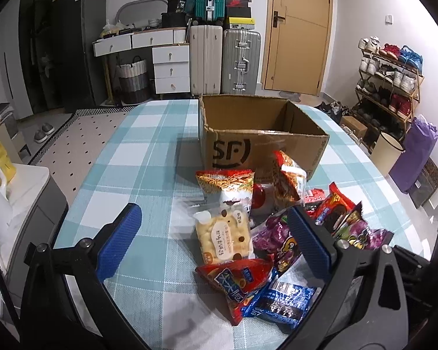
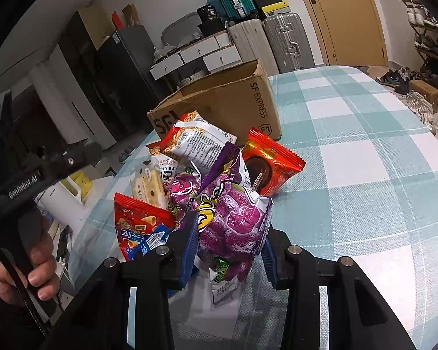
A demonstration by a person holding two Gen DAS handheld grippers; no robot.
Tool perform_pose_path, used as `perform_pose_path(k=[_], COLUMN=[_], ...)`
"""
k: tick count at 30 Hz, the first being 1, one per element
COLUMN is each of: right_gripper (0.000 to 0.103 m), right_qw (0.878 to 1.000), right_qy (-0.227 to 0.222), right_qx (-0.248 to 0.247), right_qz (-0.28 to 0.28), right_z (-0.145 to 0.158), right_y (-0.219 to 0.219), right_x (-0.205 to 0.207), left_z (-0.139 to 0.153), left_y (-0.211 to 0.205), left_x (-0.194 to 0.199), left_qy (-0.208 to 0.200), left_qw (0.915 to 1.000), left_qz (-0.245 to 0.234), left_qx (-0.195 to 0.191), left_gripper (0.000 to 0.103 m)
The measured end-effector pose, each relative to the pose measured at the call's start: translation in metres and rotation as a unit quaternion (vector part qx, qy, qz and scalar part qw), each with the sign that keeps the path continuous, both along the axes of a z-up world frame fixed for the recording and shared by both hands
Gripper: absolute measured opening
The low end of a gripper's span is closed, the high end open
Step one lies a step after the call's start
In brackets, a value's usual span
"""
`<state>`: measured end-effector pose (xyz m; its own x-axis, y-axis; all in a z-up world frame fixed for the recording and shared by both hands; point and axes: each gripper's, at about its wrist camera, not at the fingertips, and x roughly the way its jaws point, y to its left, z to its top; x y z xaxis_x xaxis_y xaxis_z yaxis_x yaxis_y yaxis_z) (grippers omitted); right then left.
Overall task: Organize snacks
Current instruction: 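Close the left gripper on the red chip bag while the right tool holds the purple bag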
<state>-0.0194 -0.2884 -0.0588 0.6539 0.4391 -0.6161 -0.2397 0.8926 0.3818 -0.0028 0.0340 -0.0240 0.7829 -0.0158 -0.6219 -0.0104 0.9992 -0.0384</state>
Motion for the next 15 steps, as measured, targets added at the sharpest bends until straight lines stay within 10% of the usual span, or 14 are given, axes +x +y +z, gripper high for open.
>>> perform_pose_path(k=[15], right_gripper=[0.039], right_qw=[1.0], right_qy=[-0.008], right_qx=[-0.001], right_qz=[-0.004], right_z=[0.007], right_y=[-0.005], right_x=[-0.006], left_z=[-0.036], left_y=[0.004], left_x=[0.002], left_qy=[0.039], left_qw=[0.9991], left_qz=[-0.019], left_qx=[-0.001], left_gripper=[0.102])
